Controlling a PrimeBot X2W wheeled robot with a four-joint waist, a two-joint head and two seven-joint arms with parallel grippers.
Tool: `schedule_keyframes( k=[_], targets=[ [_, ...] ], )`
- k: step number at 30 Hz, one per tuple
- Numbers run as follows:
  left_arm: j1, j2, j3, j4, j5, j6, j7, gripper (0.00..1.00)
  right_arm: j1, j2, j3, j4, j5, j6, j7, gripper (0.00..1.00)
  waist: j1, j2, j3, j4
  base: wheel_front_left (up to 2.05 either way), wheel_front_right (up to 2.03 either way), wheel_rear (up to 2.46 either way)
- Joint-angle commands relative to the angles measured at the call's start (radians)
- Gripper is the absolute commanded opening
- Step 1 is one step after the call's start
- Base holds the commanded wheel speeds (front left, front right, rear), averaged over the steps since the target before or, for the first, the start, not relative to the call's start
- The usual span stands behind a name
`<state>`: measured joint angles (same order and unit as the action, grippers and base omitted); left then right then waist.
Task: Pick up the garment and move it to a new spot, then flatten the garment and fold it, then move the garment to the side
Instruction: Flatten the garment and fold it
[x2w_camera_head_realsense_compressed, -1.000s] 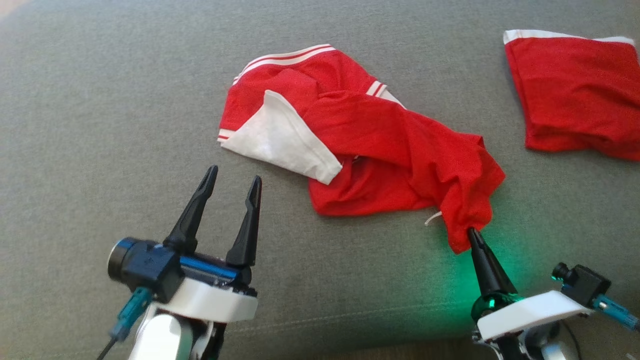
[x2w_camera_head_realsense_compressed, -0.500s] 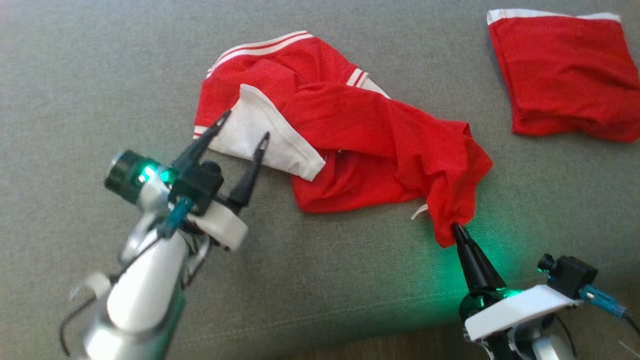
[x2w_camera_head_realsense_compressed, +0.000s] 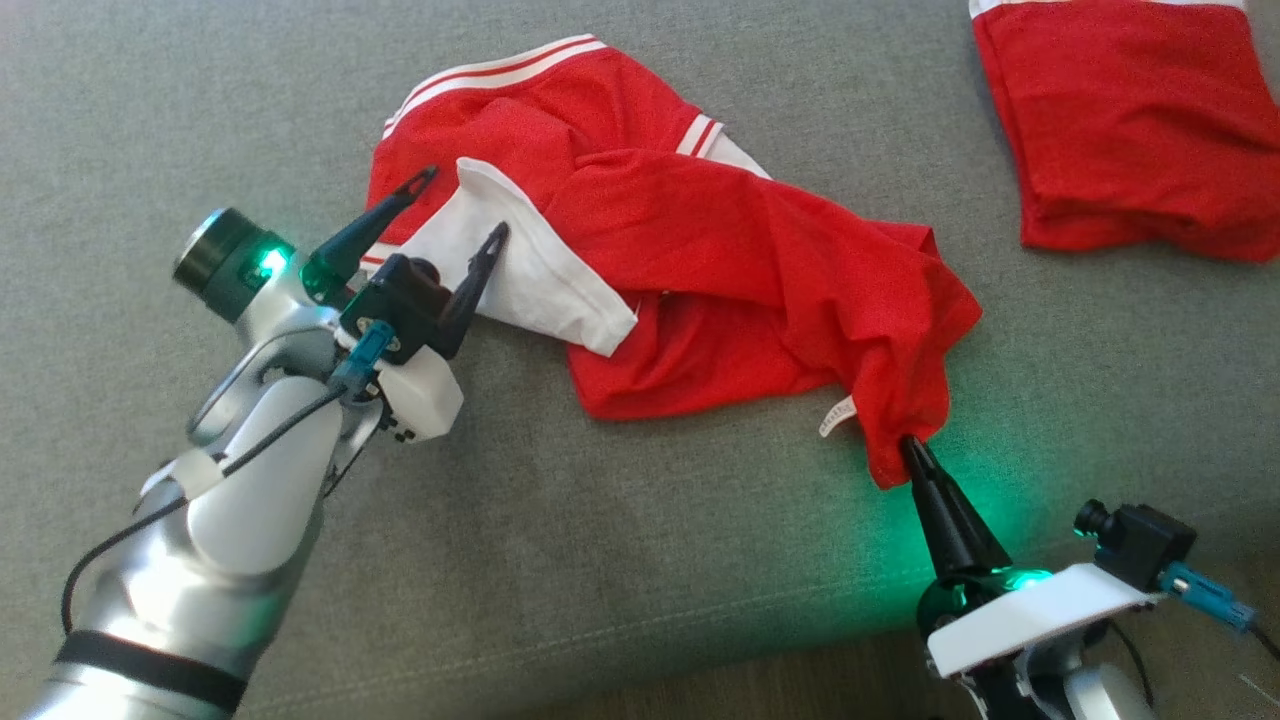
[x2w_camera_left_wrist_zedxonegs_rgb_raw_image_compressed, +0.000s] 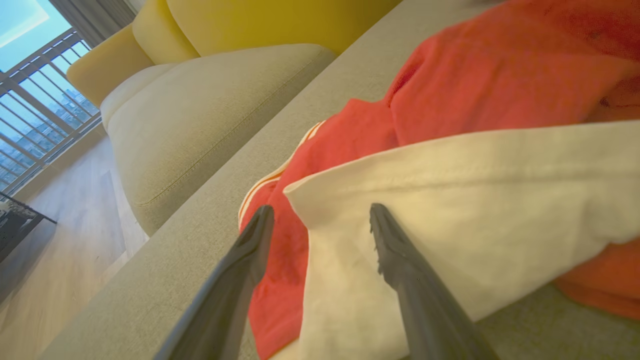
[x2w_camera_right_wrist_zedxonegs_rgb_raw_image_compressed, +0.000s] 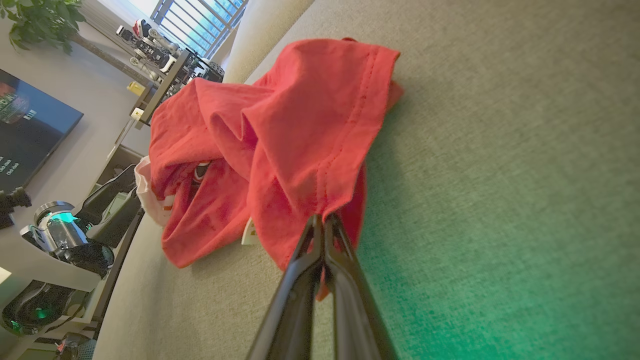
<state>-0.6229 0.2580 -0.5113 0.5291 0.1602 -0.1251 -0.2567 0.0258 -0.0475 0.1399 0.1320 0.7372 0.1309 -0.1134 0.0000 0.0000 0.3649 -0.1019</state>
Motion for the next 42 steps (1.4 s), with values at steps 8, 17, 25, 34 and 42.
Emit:
schedule_keyframes(
  k=[8,17,25,34,42],
  targets=[
    [-0.119,0.070,-0.030,0.012,-0.012,-0.005,-0.005,1.00,-0.027,-0.003,0.034,-0.037,-0.020,0.000,-0.005,0.00,0.0000,0.0000,0.030,-0.003,0.00,0.00,0.00],
    [-0.167,0.088,-0.101,0.020,-0.028,-0.005,-0.005,0.79,-0.036,-0.003,0.038,-0.032,-0.020,0.000,-0.019,0.00,0.0000,0.0000,0.048,-0.012,0.00,0.00,0.00],
    [-0.168,0.106,-0.143,-0.011,-0.060,-0.004,-0.005,0.00,-0.037,-0.003,0.036,-0.018,-0.017,0.000,-0.037,0.00,0.0000,0.0000,0.032,-0.010,0.00,0.00,0.00],
    [-0.044,0.195,-0.049,-0.302,-0.189,0.051,-0.005,0.00,-0.086,-0.040,0.011,-0.125,-0.094,0.000,-0.020,0.00,0.0000,0.0000,-0.046,-0.009,0.00,0.00,0.00],
    [0.056,0.290,0.116,-0.561,-0.352,0.030,-0.005,0.00,-0.272,-0.043,-0.166,-0.268,-0.198,0.000,0.130,0.00,0.0000,0.0000,-0.142,0.041,0.00,0.00,0.00]
  ],
)
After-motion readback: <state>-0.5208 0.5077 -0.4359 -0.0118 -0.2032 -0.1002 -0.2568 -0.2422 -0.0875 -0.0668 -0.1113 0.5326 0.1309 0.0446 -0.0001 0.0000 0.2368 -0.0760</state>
